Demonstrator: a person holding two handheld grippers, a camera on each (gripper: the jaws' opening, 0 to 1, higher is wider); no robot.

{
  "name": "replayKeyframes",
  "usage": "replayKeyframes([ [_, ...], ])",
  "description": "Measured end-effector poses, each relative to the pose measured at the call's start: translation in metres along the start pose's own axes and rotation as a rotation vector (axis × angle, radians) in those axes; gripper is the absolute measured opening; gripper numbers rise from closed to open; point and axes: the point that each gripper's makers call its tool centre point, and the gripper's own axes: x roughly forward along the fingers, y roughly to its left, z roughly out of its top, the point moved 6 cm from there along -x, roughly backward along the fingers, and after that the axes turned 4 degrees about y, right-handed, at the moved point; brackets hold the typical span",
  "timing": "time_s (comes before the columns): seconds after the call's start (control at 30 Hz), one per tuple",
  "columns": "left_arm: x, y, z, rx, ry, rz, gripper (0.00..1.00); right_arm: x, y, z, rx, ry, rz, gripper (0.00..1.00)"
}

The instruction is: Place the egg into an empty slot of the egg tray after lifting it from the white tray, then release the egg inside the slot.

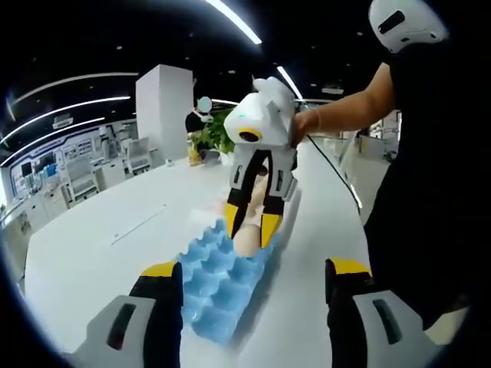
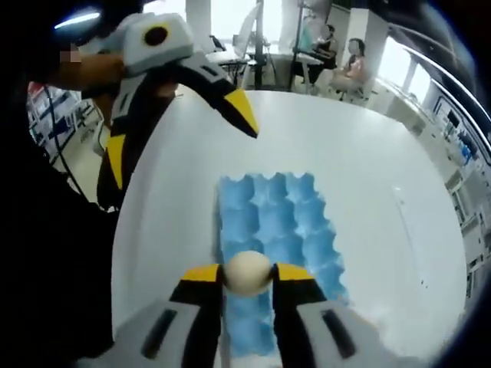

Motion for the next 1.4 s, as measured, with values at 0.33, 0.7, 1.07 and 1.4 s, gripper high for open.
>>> replayKeyframes([
  [0.33,-0.007,0.005,-0.005,0.002,0.002,0.011,0.77,0.016,0.002,0.021,-0.034,-0.004,0.023,0.25],
  [0.7,-0.008,0.007,-0.009,0.001,0.009,0.01,0.75,0.03,0.006,0.04,-0.066,-0.017,0.05,0.25],
  [1.07,-0.011,0.009,-0.012,-0.003,0.007,0.015,0.74,0.047,0.006,0.06,-0.069,-0.055,0.075,0.25],
  [1.4,-0.015,0.01,-0.015,-0.005,0.006,0.022,0.73,0.067,0.006,0.068,-0.071,-0.057,0.091,0.25],
])
